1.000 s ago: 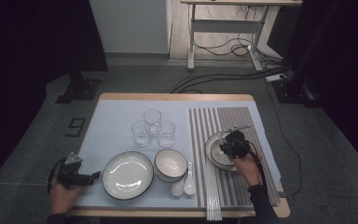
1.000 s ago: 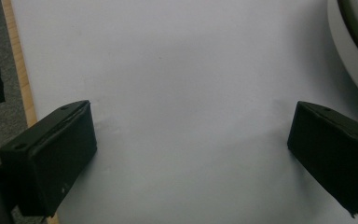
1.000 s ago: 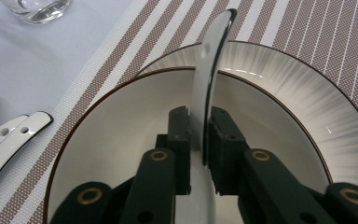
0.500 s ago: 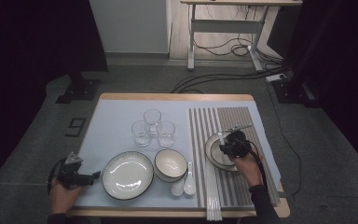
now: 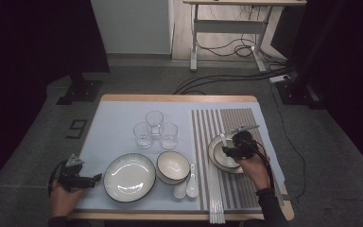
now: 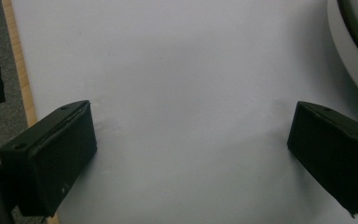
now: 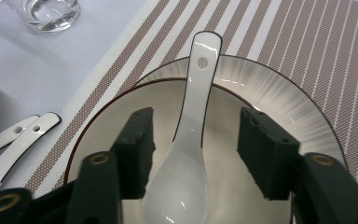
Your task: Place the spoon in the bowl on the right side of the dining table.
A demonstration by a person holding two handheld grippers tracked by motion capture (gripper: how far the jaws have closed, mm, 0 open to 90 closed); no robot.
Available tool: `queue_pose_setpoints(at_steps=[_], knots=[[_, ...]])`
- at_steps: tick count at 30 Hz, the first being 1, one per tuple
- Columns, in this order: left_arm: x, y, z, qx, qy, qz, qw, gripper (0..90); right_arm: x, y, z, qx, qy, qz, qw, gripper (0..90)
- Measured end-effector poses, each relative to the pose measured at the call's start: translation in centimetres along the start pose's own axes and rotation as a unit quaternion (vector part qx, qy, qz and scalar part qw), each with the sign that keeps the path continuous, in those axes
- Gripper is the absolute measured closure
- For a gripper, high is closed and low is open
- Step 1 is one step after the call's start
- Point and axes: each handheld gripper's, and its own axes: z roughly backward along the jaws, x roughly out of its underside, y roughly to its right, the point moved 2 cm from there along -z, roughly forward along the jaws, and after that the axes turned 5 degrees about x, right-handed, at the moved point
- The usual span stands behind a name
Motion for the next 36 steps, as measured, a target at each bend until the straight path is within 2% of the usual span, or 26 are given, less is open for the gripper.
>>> queue_pose_setpoints(at_steps=[6, 12, 21, 29, 36], knots=[[0.0, 0.0, 0.0, 0.0, 0.0, 0.0, 1.0, 0.9, 0.0, 0.1, 0.9, 0.0, 0.005, 0.006, 1.0, 33.5], [0.0, 0.0, 0.0, 0.0, 0.0, 0.0, 1.0, 0.9, 0.4, 0.1, 1.9, 0.007, 0.005, 0.024, 0.9997, 26.3], [0.0, 0.0, 0.0, -0.001, 0.0, -0.001, 1.0, 1.0, 1.3, 0.3, 3.7, 0.02, 0.005, 0.053, 0.9984, 22.7], [0.0, 0.0, 0.0, -0.001, -0.001, -0.001, 1.0, 1.0, 2.5, 0.4, 4.6, 0.023, 0.011, 0.057, 0.9981, 20.1], [0.0, 0.0, 0.0, -0.001, -0.001, -0.002, 1.0, 1.0, 3.5, 0.2, 5.0, 0.031, 0.021, 0.053, 0.9979, 13.3]])
